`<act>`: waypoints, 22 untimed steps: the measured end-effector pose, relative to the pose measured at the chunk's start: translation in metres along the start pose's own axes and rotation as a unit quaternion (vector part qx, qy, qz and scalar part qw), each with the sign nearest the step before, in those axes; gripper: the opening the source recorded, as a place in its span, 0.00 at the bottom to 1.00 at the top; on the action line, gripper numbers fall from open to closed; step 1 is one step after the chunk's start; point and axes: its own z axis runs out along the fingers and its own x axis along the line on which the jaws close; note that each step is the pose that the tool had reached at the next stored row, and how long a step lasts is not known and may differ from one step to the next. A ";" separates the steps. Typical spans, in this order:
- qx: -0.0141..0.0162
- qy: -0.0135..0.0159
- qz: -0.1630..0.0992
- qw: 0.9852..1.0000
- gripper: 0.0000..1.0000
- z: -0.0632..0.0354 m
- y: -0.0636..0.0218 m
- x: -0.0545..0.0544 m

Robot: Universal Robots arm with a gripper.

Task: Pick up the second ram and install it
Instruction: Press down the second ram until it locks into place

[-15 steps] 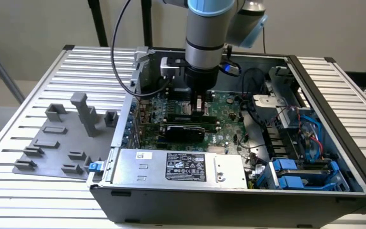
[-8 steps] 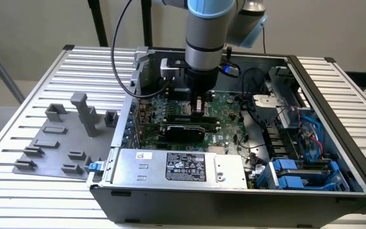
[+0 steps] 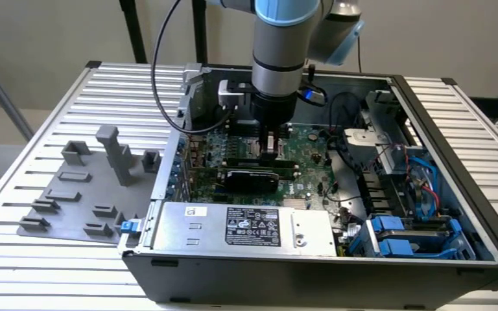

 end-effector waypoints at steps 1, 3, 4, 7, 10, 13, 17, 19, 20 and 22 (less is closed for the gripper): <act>0.000 0.000 0.000 1.000 1.00 -0.0019 0.0000 0.000; 0.000 -0.001 0.000 1.000 1.00 -0.0078 0.0000 0.000; 0.000 -0.001 0.000 1.000 1.00 -0.0111 0.0001 0.000; 0.000 -0.001 0.000 1.000 1.00 -0.0196 0.0012 0.001; 0.000 -0.001 0.000 1.000 0.00 -0.0215 0.0016 0.001; 0.000 -0.001 0.000 1.000 0.00 -0.0215 0.0016 0.001; 0.000 -0.001 0.000 1.000 0.00 -0.0216 0.0017 0.001; 0.000 -0.001 0.000 1.000 0.00 -0.0216 0.0017 0.001; 0.000 -0.001 0.000 1.000 0.00 -0.0216 0.0017 0.001; 0.000 -0.001 0.000 1.000 0.00 -0.0214 0.0017 0.001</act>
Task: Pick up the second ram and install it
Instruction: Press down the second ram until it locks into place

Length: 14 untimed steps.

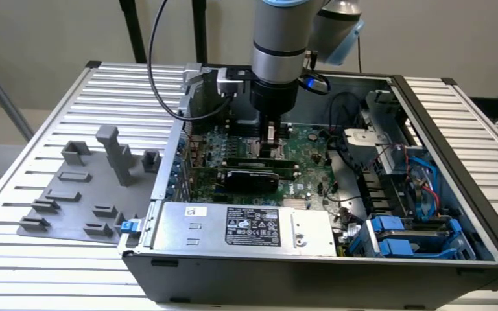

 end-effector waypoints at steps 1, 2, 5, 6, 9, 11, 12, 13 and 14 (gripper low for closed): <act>0.000 0.000 0.000 1.000 0.00 0.0004 0.0000 0.000; 0.000 0.000 0.000 1.000 0.00 0.0010 0.0000 0.000; -0.002 0.000 0.002 1.000 0.00 0.0037 0.0000 0.000; -0.003 0.000 0.002 1.000 0.00 0.0045 0.0000 0.000; -0.004 -0.001 0.004 1.000 0.00 0.0074 0.0001 0.000; -0.005 -0.001 0.004 1.000 0.00 0.0099 0.0000 0.000; -0.005 -0.002 0.004 1.000 0.00 0.0114 0.0001 0.000; -0.005 -0.002 0.004 1.000 0.00 0.0131 0.0001 0.000; -0.005 -0.001 0.004 1.000 0.00 0.0145 0.0001 0.000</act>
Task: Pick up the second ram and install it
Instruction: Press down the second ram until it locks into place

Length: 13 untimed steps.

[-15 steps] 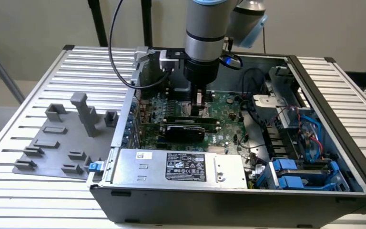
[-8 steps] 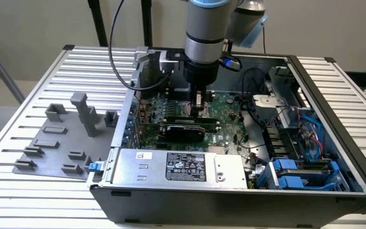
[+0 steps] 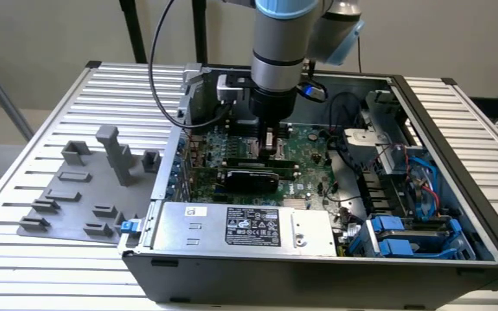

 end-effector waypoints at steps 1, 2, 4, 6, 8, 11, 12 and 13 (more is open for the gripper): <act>0.000 0.000 0.000 1.000 0.00 0.0016 0.0000 0.000; 0.000 0.000 0.000 1.000 0.00 0.0034 0.0000 0.000; 0.000 0.000 0.000 1.000 0.00 0.0057 0.0001 0.000; -0.001 -0.001 0.000 1.000 0.00 0.0046 0.0001 0.000; -0.001 -0.002 0.000 1.000 0.00 -0.0062 -0.0002 0.000; -0.003 -0.002 0.000 1.000 0.00 -0.0164 -0.0004 0.000; -0.003 -0.002 0.000 1.000 0.00 -0.0164 -0.0004 0.000; -0.003 -0.002 0.000 1.000 0.00 -0.0164 -0.0004 0.000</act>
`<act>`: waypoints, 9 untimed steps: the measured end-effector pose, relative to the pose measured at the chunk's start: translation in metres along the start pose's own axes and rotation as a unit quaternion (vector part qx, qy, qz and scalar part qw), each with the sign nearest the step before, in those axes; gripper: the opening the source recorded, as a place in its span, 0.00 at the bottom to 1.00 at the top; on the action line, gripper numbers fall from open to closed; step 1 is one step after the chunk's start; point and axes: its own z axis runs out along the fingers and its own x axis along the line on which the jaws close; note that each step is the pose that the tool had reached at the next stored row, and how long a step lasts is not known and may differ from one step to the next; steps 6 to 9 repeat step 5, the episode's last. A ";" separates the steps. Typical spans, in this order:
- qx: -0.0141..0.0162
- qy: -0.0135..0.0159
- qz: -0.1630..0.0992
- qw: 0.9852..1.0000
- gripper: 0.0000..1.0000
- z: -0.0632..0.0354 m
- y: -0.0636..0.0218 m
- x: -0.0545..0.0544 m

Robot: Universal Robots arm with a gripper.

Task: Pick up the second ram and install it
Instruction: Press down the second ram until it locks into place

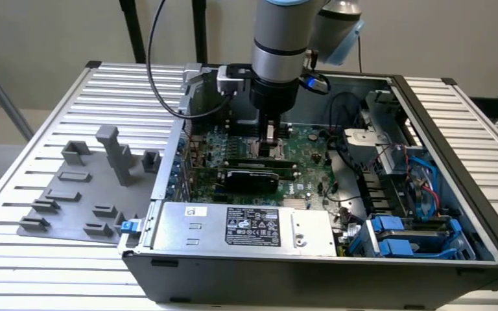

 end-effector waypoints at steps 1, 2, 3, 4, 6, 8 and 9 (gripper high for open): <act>0.000 0.000 0.000 1.000 0.00 0.0000 0.0000 0.000; 0.000 0.000 0.000 1.000 0.00 0.0000 0.0000 0.000; 0.000 0.000 0.000 1.000 0.00 -0.0001 0.0000 0.000; 0.000 0.000 0.000 1.000 0.00 -0.0001 0.0000 0.000; 0.000 0.000 0.000 1.000 0.00 -0.0001 0.0000 0.000; 0.000 0.000 0.000 1.000 0.00 -0.0001 0.0000 0.000; 0.000 0.000 0.000 1.000 0.00 -0.0001 0.0000 0.000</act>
